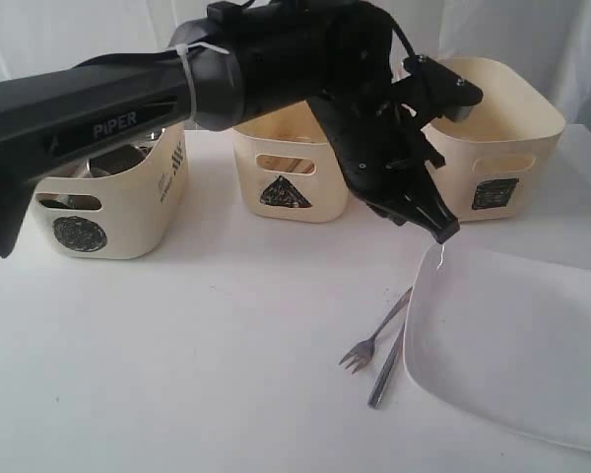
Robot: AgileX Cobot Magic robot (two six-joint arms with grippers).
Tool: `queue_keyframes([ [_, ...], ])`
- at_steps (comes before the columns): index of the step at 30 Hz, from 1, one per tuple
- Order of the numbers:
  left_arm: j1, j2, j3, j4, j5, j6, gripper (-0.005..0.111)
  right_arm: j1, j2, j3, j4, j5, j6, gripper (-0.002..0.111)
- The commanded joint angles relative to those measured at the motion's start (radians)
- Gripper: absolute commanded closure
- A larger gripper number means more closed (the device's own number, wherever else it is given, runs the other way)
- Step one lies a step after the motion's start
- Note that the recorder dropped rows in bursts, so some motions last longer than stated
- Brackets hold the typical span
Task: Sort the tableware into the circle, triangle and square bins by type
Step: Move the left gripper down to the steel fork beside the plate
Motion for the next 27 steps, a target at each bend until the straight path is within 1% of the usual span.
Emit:
queue_keyframes([
  [1,-0.006,-0.012,-0.005,-0.067,0.119,-0.002,0.096,-0.006,-0.006,0.002,0.001,-0.009,-0.003,0.108],
  [4,-0.006,-0.01,-0.005,-0.129,0.135,0.028,0.096,-0.006,-0.006,0.002,0.001,-0.009,-0.003,0.108],
  [7,-0.006,-0.008,-0.005,-0.137,0.135,0.029,0.096,-0.006,-0.006,0.002,0.001,-0.009,-0.003,0.108],
  [14,-0.004,0.011,-0.005,-0.132,0.175,0.051,0.096,-0.006,-0.006,0.002,0.001,-0.009,-0.003,0.108],
  [22,-0.004,0.011,0.067,-0.124,0.19,0.063,0.096,-0.006,-0.006,0.002,0.001,-0.009,-0.003,0.108],
  [27,-0.004,0.011,0.087,-0.122,0.197,0.072,0.096,-0.006,-0.006,0.002,0.001,-0.009,-0.003,0.108],
])
